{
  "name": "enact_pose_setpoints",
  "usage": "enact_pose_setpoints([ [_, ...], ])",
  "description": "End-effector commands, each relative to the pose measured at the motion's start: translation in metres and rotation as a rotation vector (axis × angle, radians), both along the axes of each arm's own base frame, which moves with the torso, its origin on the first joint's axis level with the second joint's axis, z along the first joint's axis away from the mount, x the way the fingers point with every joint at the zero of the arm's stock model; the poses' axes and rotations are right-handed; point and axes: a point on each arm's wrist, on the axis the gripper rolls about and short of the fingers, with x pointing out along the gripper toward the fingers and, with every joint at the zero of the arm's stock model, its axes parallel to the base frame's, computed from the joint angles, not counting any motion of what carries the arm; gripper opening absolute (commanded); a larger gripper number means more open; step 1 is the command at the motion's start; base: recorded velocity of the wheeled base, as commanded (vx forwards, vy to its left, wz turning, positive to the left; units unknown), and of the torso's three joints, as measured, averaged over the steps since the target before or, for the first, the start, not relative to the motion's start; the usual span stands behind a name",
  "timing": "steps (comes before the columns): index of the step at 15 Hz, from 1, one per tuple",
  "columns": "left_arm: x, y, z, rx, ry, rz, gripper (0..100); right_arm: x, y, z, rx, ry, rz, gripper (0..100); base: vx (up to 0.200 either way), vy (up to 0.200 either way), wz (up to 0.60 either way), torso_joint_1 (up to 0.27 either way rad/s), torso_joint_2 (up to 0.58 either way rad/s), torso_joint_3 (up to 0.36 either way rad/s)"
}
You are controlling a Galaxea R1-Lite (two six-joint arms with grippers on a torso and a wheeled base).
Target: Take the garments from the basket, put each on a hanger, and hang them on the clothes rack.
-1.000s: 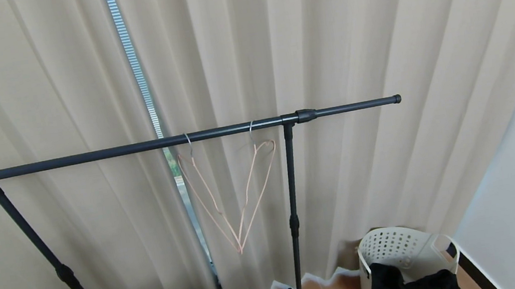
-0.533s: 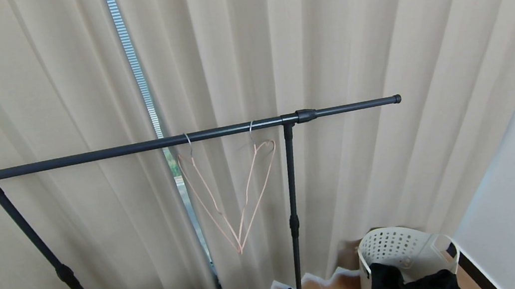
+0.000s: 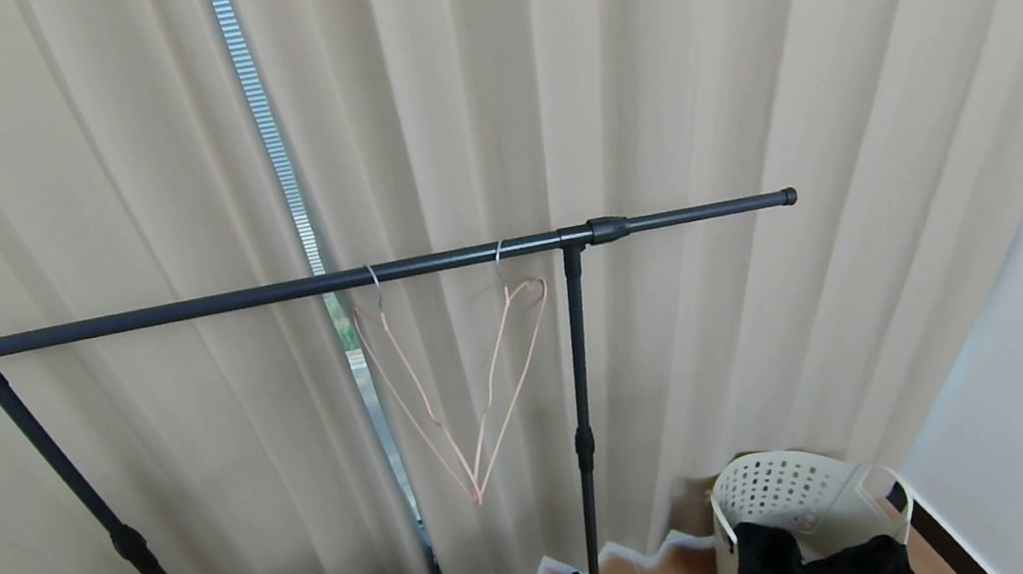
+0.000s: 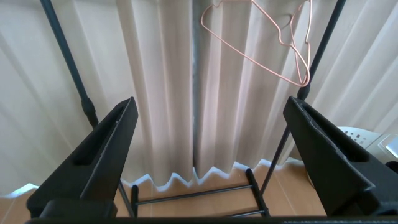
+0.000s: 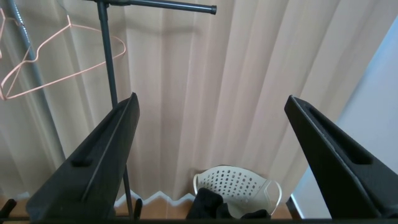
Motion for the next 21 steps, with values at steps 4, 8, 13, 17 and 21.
enact_pose_setpoints([
  [4,-0.0001,0.0,0.0004,-0.002,-0.001,0.0,100,0.0002,0.0,0.0001,-0.001,0.001,0.001,100,0.0,0.0,0.0,-0.033,0.06,0.039],
  [8,-0.0001,0.0,0.0004,-0.003,-0.001,0.0,100,0.0,0.0,0.0001,-0.001,0.0,0.001,100,0.0,0.0,0.0,-0.106,0.24,0.128],
  [13,-0.0001,0.0,0.0004,-0.002,-0.001,0.0,100,0.0,0.0,0.0001,-0.001,0.0,0.001,100,0.0,0.0,0.0,-0.147,0.33,0.175],
  [17,0.0,0.0,0.0,-0.002,0.0,0.001,100,0.0,0.0,0.0001,-0.001,0.0,0.001,100,0.0,0.0,0.0,-0.144,0.34,0.184],
  [21,0.0,0.0,0.0,-0.003,0.0,0.0,100,0.0,0.0,0.0001,-0.001,0.0,0.001,100,0.0,0.0,0.0,-0.15,0.35,0.192],
])
